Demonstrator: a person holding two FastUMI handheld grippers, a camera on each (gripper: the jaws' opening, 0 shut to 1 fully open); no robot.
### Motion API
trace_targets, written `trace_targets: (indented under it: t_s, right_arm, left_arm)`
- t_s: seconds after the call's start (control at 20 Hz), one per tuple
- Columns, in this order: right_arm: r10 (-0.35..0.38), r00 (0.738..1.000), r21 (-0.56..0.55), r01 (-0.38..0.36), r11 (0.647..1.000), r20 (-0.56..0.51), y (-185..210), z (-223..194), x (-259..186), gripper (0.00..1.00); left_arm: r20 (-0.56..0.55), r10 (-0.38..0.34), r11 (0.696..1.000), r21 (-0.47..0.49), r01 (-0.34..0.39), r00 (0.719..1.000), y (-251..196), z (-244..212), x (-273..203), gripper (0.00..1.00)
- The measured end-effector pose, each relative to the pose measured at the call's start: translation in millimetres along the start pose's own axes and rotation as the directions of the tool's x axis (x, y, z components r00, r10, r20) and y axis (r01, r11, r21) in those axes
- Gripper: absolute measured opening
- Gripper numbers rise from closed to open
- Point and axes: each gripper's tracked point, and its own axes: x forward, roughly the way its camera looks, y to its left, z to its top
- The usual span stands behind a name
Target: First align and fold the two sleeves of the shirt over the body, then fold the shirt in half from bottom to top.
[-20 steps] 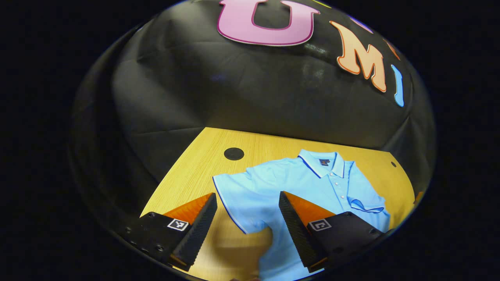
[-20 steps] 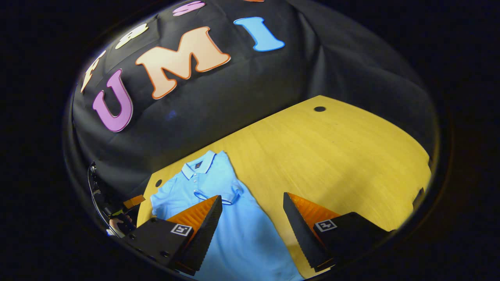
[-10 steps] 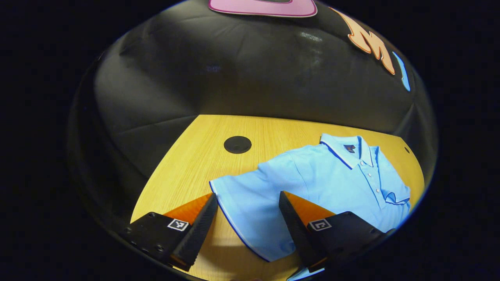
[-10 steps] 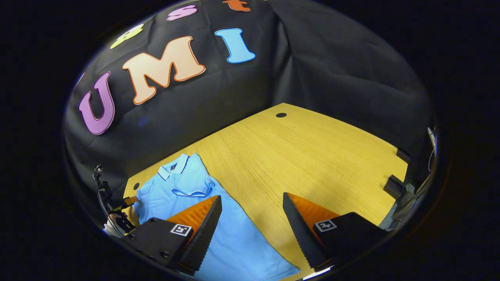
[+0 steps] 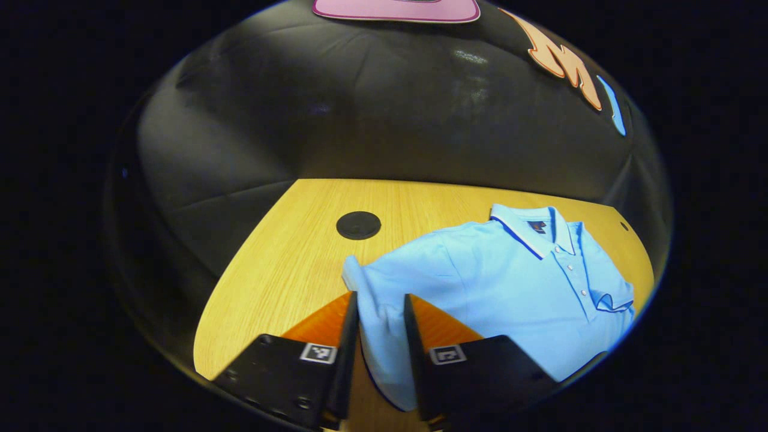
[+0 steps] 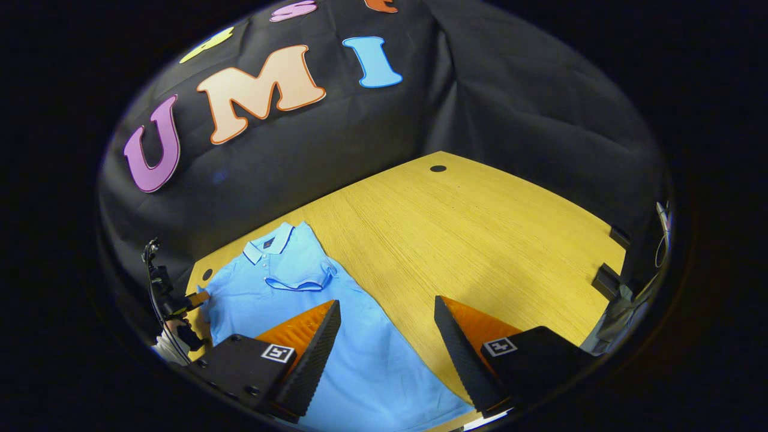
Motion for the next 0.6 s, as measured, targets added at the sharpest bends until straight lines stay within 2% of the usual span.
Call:
trace_targets:
  t_s: [0.05, 0.1, 0.15, 0.35, 0.6]
  right_arm:
    - [0.004, 1.000, -0.002, -0.004, 1.000, -0.002, 3.2, -0.7, 1.2, 0.98]
    - [0.006, 1.000, -0.005, -0.006, 1.000, -0.003, 4.6, -0.9, 0.3, 0.98]
    - [0.008, 1.000, -0.007, -0.008, 1.000, -0.002, 5.0, -0.8, -0.2, 0.98]
    - [0.013, 1.000, -0.004, -0.013, 1.000, 0.002, 4.4, 0.4, -0.6, 0.98]
    - [0.017, 1.000, -0.002, -0.017, 1.000, 0.003, 1.5, 0.5, -2.9, 0.98]
  left_arm:
    - [0.003, -0.005, 1.000, -0.009, 0.005, 1.000, -2.2, 0.9, -0.3, 0.17]
    - [0.001, -0.005, 1.000, -0.009, 0.005, 1.000, -2.1, 0.0, 0.0, 0.07]
    - [0.002, -0.004, 1.000, -0.011, 0.004, 1.000, -2.2, 0.2, -0.1, 0.01]
    - [0.019, -0.028, 0.999, -0.020, 0.029, 0.999, -12.7, 10.6, -7.6, 0.00]
    - [0.074, -0.122, 0.992, -0.004, 0.122, 0.990, -60.3, 39.1, -18.5, 0.00]
